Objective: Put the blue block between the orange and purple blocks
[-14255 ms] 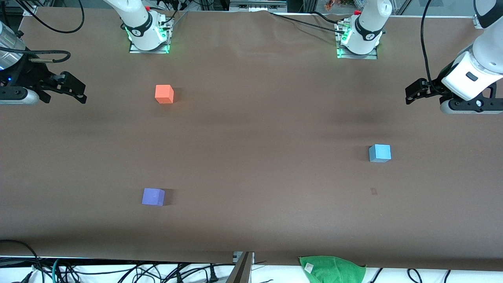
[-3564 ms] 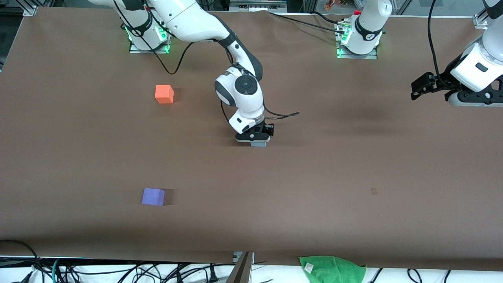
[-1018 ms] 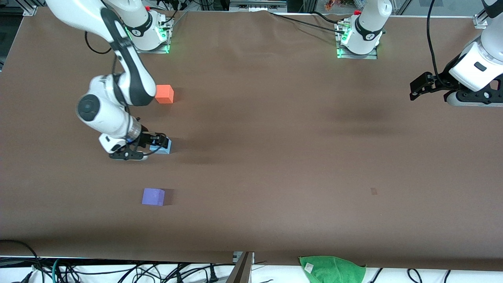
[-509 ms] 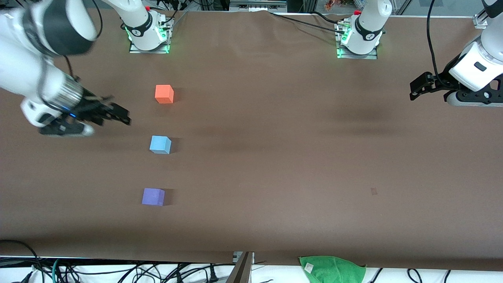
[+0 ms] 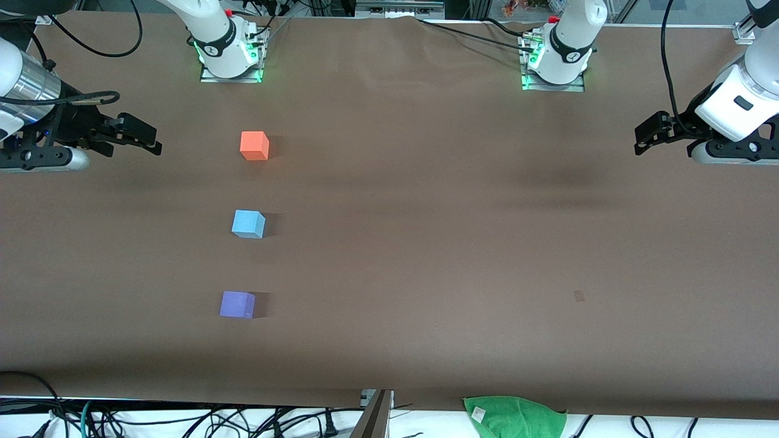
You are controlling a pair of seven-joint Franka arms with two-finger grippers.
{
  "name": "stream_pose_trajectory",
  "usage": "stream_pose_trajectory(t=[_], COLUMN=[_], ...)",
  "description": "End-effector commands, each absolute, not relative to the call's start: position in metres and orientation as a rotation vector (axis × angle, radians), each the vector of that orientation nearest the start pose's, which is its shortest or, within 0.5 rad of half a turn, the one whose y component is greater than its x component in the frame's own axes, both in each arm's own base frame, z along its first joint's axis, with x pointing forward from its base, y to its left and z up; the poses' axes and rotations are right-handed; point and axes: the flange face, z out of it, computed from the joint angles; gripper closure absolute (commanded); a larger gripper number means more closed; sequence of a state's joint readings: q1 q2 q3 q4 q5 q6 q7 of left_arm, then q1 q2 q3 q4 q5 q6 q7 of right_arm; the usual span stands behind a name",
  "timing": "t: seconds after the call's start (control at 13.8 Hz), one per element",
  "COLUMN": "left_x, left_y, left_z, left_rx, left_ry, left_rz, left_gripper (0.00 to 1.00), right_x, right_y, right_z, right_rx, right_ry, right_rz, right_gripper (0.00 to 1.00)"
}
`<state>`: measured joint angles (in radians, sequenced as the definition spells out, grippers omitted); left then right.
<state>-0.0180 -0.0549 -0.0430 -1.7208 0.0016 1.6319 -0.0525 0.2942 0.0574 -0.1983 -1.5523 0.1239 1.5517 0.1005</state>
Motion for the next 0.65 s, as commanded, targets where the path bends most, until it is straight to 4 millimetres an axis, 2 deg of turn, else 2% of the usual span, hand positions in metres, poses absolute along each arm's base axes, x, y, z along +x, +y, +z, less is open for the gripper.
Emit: stream_pose_trajectory(t=[0.0,0.15,0.58], left_x=[0.541,0.541,0.541], left_y=[-0.037,-0.037,-0.037], left_z=[0.594,0.594,0.595], left_rx=[-3.157,-3.157,-3.157], left_ry=[0.0,0.003,0.003], left_rz=[0.065,0.067,0.065], left_gripper=[0.0,0.0,0.0], right_x=[0.564,0.564,0.562], right_y=[0.073,0.074,0.074], right_z=[0.606,0.614,0.617], right_rx=[-3.083,-3.102,-3.103], right_ry=[-0.039,-0.057,-0.084], right_rz=[0.109,0.083,0.101], right_gripper=[0.0,0.0,0.0])
